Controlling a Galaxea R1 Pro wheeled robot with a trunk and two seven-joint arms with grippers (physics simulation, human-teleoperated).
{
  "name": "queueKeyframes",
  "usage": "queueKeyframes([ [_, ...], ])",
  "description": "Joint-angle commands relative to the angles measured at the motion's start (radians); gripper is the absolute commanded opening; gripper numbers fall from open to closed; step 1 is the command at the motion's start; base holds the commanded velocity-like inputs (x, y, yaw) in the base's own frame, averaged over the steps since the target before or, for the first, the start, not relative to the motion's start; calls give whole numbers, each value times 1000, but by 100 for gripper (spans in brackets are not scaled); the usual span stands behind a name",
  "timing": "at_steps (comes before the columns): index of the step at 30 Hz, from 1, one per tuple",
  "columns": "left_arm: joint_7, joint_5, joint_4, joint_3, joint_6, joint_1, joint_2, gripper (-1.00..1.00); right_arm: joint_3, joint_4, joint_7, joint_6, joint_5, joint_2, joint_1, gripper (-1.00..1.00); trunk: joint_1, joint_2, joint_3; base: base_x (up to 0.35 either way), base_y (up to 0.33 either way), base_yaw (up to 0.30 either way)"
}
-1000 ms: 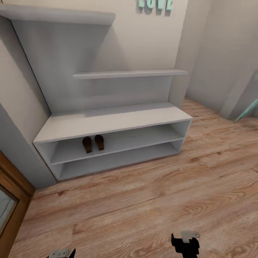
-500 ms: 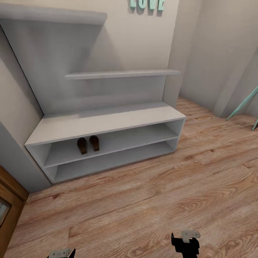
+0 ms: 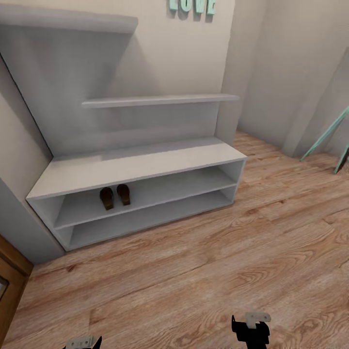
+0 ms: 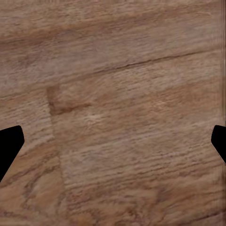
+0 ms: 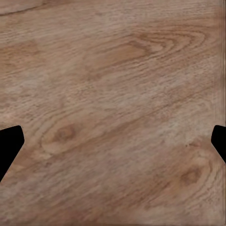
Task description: Pick up the two gym shoes and the two sandals from the corridor floor and place them onto the hallstand (shoe rack) in the corridor, making sure they are on the rack and not on the floor. Arrange them so the two gym shoes are next to each other and the two sandals are next to each other.
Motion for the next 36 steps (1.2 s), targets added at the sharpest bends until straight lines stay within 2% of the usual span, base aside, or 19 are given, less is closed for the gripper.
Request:
queueKeyframes([
  [1,-10,2,1,7,-1,0,0,100,2,1,-5,-2,3,0,-1,100,0,0,-1,0,0,-244],
  [9,-10,2,1,7,-2,0,0,100,2,1,-5,-2,3,1,-1,100,0,0,-1,0,0,-199],
  [27,-10,2,0,7,-3,0,1,100,2,1,-5,-2,2,2,-1,100,0,0,-1,0,0,-22],
  [36,-10,2,1,7,-3,0,1,100,1,1,-3,-2,1,2,-1,100,0,0,-1,0,0,-222],
])
